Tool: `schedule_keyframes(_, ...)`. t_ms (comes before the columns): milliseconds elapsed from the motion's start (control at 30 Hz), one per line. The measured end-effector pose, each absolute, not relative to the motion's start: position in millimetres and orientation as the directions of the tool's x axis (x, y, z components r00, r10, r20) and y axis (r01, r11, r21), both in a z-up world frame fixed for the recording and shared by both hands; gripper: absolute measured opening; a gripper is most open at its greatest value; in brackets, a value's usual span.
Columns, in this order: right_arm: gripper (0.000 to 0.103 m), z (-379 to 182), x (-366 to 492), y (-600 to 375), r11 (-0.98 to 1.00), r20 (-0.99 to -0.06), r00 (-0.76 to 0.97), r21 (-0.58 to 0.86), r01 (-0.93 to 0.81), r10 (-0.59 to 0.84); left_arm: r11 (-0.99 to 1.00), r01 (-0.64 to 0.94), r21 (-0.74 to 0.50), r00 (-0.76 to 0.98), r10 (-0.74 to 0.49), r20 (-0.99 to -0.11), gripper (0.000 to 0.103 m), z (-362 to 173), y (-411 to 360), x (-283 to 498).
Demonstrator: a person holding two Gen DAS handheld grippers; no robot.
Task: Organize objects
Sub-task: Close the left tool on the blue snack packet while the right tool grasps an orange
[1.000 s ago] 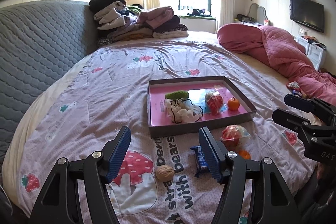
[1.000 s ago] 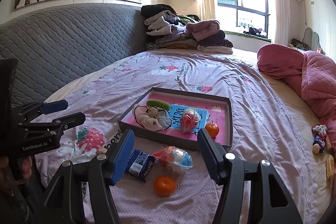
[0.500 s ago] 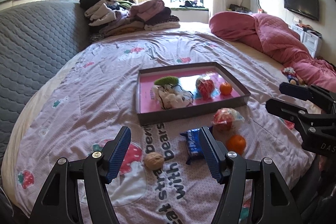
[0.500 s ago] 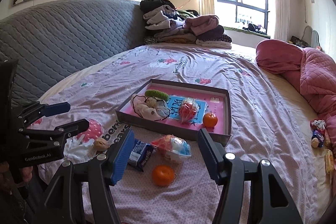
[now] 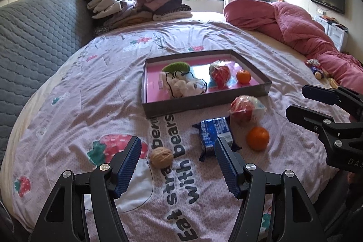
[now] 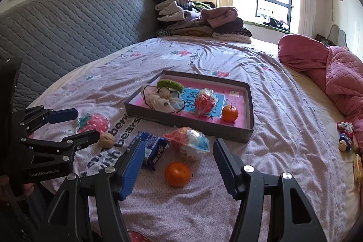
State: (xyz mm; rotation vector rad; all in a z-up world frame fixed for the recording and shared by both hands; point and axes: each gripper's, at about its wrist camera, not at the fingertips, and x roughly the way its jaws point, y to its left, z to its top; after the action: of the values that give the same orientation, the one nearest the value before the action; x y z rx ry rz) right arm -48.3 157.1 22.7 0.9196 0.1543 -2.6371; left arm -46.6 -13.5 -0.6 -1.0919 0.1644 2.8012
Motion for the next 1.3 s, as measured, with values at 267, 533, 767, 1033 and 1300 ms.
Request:
schedule_keyframes(267, 0.062, 10, -46, 152, -0.932, -0.646, -0.712, -0.006, 0.363, -0.274, -0.983, -0.178, 0.041, -0.706, 0.099, -0.701, 0.068, -13, -8, -50)
schedule_keyframes(533, 0.062, -5, -47, 149, -0.930, -0.674, -0.690, -0.011, 0.368, -0.265, -0.983, -0.183, 0.036, -0.688, 0.101, -0.719, 0.068, -22, -1, -55)
schedule_keyframes(767, 0.062, -17, -50, 151, -0.934, -0.692, -0.677, -0.008, 0.357, -0.253, -0.980, -0.197, 0.028, -0.676, 0.116, -0.728, 0.068, -27, 10, -67)
schedule_keyframes(1033, 0.062, -30, -55, 150, -0.931, -0.714, -0.656, -0.015, 0.364, -0.245, -0.975, -0.219, 0.023, -0.659, 0.131, -0.740, 0.068, -35, 24, -84)
schedule_keyframes(1300, 0.062, -41, -60, 150, -0.932, -0.729, -0.642, -0.017, 0.363, -0.237, -0.973, -0.230, 0.015, -0.642, 0.140, -0.754, 0.068, -42, 36, -102)
